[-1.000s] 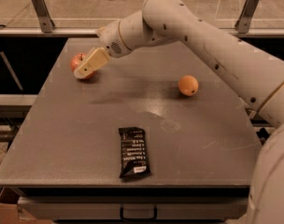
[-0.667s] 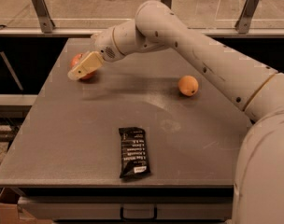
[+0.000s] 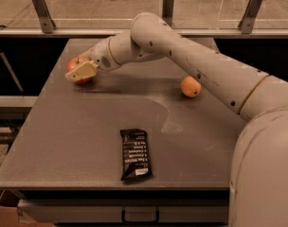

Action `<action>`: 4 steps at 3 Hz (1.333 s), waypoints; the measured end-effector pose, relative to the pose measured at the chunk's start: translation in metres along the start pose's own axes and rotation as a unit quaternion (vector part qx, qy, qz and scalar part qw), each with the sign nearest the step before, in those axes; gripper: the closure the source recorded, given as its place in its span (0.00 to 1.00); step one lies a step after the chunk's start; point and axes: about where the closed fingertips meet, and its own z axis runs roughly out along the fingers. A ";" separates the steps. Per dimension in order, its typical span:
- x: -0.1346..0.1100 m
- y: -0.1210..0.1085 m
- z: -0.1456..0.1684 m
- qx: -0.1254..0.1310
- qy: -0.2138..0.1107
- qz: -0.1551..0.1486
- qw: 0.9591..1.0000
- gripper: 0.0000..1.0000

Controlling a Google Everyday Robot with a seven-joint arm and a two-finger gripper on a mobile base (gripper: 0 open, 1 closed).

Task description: Pick apple

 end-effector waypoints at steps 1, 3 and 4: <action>0.005 0.004 -0.001 0.006 -0.001 0.007 1.000 0.70; -0.038 0.016 -0.087 -0.001 -0.077 -0.057 0.995 1.00; -0.031 0.033 -0.135 -0.047 -0.110 -0.092 0.989 1.00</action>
Offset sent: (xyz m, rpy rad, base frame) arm -0.0144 -0.0490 0.0700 0.1129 -0.1309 -0.0044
